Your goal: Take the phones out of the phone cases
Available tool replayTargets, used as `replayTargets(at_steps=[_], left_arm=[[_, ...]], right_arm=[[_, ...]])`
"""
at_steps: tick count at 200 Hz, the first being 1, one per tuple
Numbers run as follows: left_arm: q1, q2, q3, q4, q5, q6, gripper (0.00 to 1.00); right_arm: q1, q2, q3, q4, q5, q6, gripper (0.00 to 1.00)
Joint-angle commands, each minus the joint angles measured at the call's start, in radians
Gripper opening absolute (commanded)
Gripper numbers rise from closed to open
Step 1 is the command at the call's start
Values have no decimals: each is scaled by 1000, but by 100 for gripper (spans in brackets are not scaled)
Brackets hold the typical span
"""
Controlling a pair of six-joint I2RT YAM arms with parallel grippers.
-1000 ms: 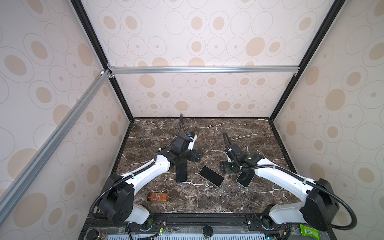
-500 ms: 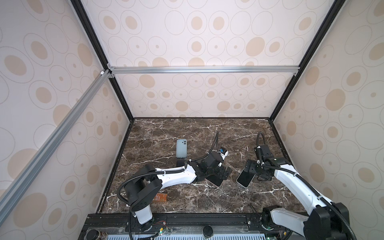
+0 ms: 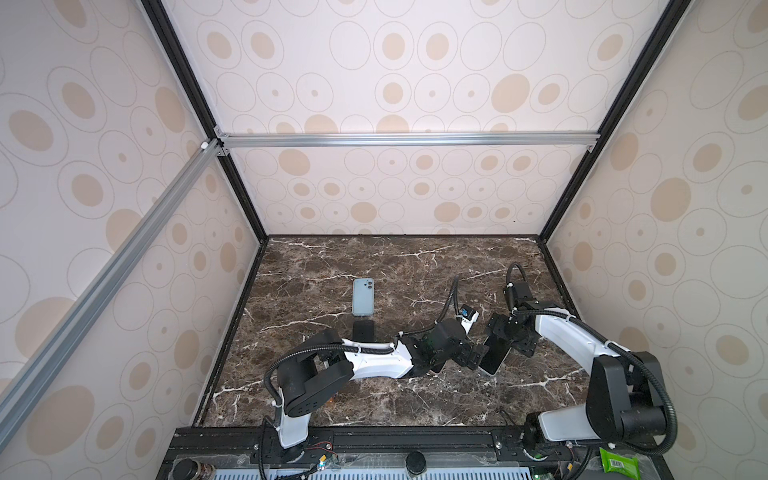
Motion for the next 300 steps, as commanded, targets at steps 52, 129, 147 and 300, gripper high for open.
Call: replayTargets(at_steps=[52,129,147,300], left_arm=[[2,-1,-15,45,0,-24,99],[8,6,-16,34,26,-25,99],[9,8,-16,34,32,-28,99],[52,6,-17,50,95,-81,99]], right_arm=[[-5,127,70,-5,3,41,98],[-5,181,64,-11,12,42,95],[-6,194,65,-6,3,42,94],[-27,170,10,78,-142,-17,59]])
